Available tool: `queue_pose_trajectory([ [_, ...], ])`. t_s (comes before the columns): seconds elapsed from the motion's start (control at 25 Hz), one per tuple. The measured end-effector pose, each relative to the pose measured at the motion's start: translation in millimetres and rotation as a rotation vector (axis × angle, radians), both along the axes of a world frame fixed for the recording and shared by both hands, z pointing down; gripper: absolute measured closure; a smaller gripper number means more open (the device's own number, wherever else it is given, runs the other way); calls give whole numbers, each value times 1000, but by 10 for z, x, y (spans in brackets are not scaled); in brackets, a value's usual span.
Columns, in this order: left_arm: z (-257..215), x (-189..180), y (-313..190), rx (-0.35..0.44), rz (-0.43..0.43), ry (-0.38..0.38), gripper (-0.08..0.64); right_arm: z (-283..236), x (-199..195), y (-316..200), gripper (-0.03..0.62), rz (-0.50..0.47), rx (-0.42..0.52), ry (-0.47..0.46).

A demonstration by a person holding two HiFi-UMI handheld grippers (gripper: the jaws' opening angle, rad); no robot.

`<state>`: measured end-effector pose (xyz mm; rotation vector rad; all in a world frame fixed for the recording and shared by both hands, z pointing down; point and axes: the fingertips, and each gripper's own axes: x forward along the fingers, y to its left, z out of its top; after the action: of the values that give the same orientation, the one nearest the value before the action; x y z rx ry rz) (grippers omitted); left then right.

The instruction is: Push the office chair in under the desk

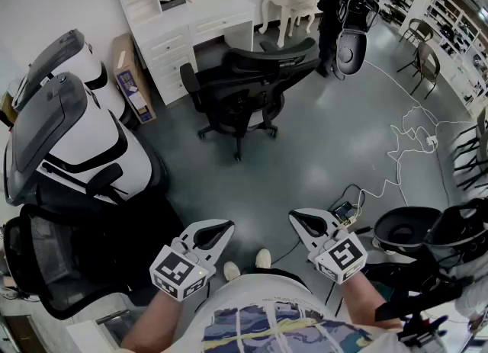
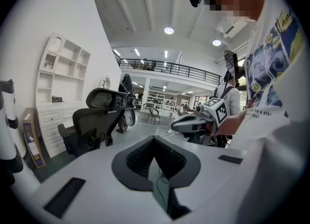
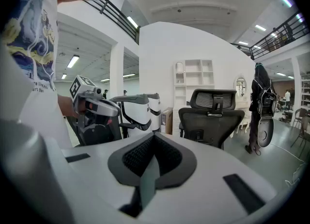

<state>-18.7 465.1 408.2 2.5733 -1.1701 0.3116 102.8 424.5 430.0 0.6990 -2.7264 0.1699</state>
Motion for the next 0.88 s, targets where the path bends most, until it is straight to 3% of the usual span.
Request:
queue_pose_trajectory([
  [0.52,84,317,-380,-4,-38,-43,546,170,405,-350,568,-24,-2,-14],
  [0.8,118,293,-696,-13,-65,-60,545,237,476,-715,560,-16,-7,-16],
  [0.88,130,238,-852,-7,-63,-70,545,274,474,-878,529,-1,-12,-9],
])
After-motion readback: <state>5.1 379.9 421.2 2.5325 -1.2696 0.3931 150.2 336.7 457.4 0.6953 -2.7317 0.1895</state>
